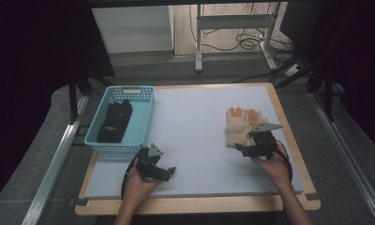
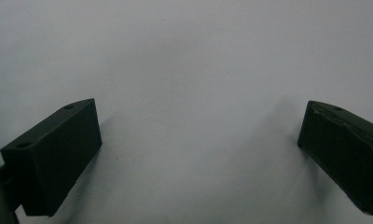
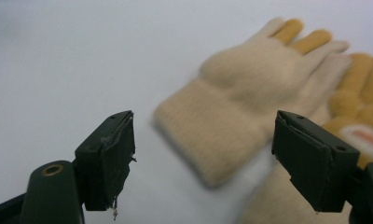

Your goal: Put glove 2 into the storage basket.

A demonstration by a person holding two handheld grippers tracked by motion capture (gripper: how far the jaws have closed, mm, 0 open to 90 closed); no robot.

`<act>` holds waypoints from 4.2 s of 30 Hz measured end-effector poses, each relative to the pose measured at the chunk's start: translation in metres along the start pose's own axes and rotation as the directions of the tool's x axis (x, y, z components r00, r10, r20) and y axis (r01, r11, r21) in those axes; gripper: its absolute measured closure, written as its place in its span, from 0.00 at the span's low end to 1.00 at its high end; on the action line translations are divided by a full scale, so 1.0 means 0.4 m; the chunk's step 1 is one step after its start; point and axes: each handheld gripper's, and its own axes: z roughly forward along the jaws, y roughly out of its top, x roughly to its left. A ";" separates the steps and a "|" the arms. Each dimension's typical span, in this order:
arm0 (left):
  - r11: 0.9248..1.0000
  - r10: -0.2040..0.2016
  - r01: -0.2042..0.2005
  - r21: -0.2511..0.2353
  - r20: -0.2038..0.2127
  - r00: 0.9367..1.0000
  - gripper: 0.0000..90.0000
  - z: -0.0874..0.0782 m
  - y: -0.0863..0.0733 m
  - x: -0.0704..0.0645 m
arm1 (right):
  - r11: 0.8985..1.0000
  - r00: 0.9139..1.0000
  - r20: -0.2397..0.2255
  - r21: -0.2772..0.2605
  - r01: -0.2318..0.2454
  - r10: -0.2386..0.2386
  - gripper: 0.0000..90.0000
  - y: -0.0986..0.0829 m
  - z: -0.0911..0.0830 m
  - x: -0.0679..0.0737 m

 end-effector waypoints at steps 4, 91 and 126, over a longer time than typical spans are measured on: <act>1.000 0.000 0.000 0.000 0.000 1.000 0.00 0.000 0.000 0.000 | 1.000 1.000 0.018 0.004 0.001 -0.001 0.24 0.037 0.019 -0.033; 1.000 0.002 -0.002 -0.001 0.000 1.000 0.00 0.000 0.000 0.001 | 0.995 0.983 -0.182 0.082 0.055 -0.039 0.75 0.063 0.083 0.070; 1.000 -0.002 0.002 -0.001 -0.001 1.000 0.01 0.000 0.000 0.001 | 0.996 0.999 0.040 0.092 -0.003 0.000 0.43 -0.042 0.042 -0.218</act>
